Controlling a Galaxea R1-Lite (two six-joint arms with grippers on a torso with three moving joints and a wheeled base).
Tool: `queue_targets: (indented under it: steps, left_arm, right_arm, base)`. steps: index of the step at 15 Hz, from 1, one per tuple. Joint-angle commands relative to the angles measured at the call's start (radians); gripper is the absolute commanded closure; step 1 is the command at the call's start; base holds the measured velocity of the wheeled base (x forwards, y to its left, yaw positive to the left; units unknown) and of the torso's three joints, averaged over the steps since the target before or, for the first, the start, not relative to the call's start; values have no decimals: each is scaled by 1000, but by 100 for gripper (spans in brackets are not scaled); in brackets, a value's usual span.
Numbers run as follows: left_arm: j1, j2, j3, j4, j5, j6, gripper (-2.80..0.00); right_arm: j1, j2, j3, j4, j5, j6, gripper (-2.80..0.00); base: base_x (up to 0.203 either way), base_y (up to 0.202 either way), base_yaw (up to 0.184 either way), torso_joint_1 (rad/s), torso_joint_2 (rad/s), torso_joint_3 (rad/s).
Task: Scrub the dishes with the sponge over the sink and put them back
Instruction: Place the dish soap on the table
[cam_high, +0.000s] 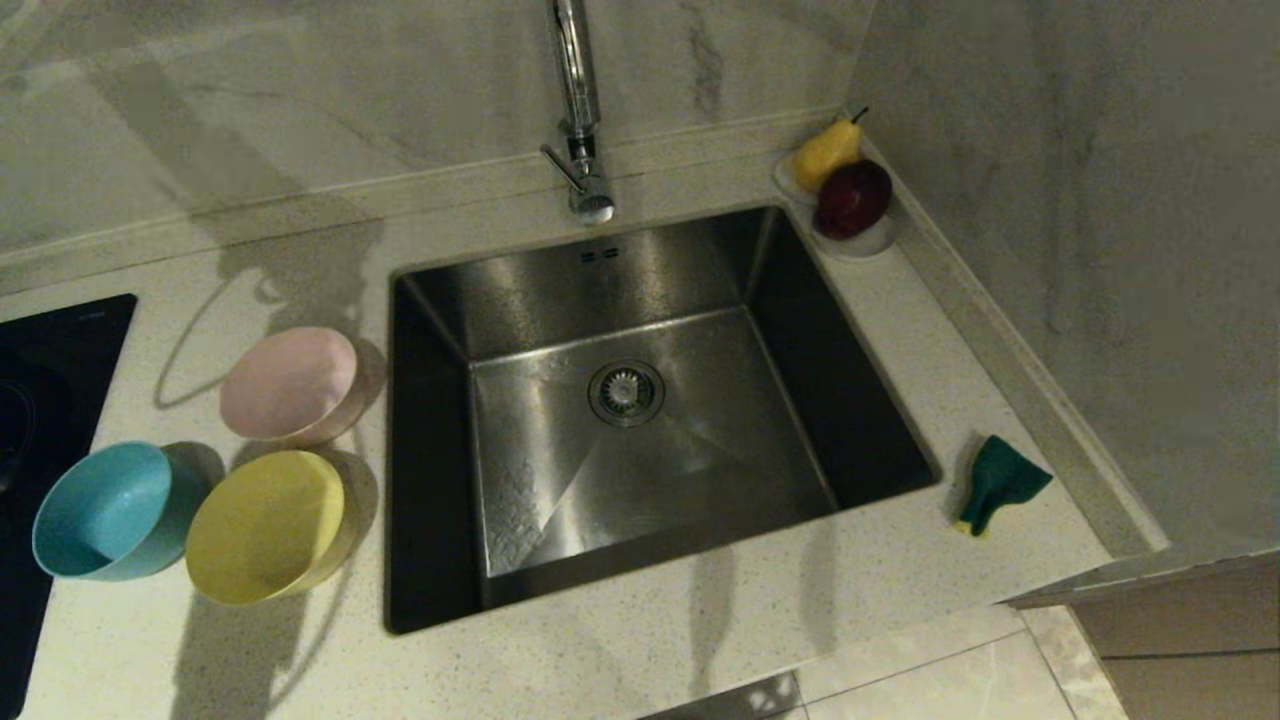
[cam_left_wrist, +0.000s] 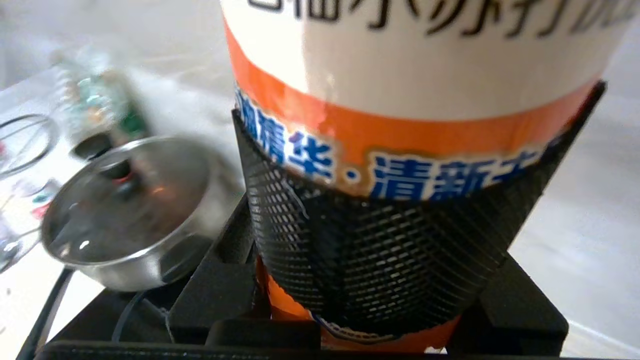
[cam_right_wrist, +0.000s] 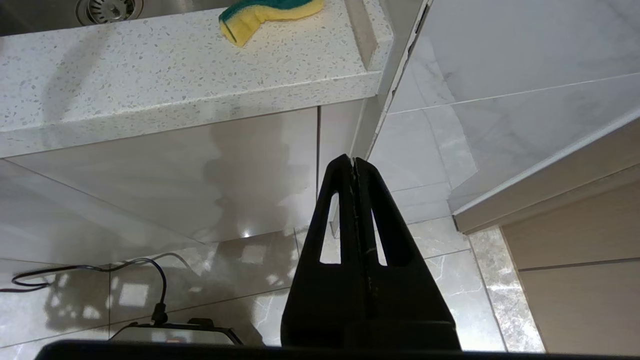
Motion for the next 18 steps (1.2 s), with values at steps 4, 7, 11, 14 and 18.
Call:
queue_targets:
  steps: [4, 7, 11, 14, 18]
  left_arm:
    - [115, 244, 224, -501, 86, -5, 0]
    - [119, 366, 262, -664, 148, 12, 0]
    - [113, 525, 321, -931, 225, 100, 0]
    - [83, 605, 316, -957, 245, 96, 0]
    - [71, 653, 296, -961, 264, 91, 0]
  right_arm:
    - [0, 0, 0, 0, 0, 0, 0]
    - [1, 1, 0, 0, 0, 0, 0]
    - [0, 1, 0, 0, 0, 0, 0]
    - [0, 1, 0, 0, 0, 0, 0]
    - [0, 1, 0, 0, 0, 0, 0]
  base:
    - [0, 0, 0, 0, 0, 0]
    - [0, 0, 0, 0, 0, 0]
    - [0, 0, 0, 0, 0, 0]
    - [0, 0, 0, 0, 0, 0]
    - [0, 0, 0, 0, 0, 0]
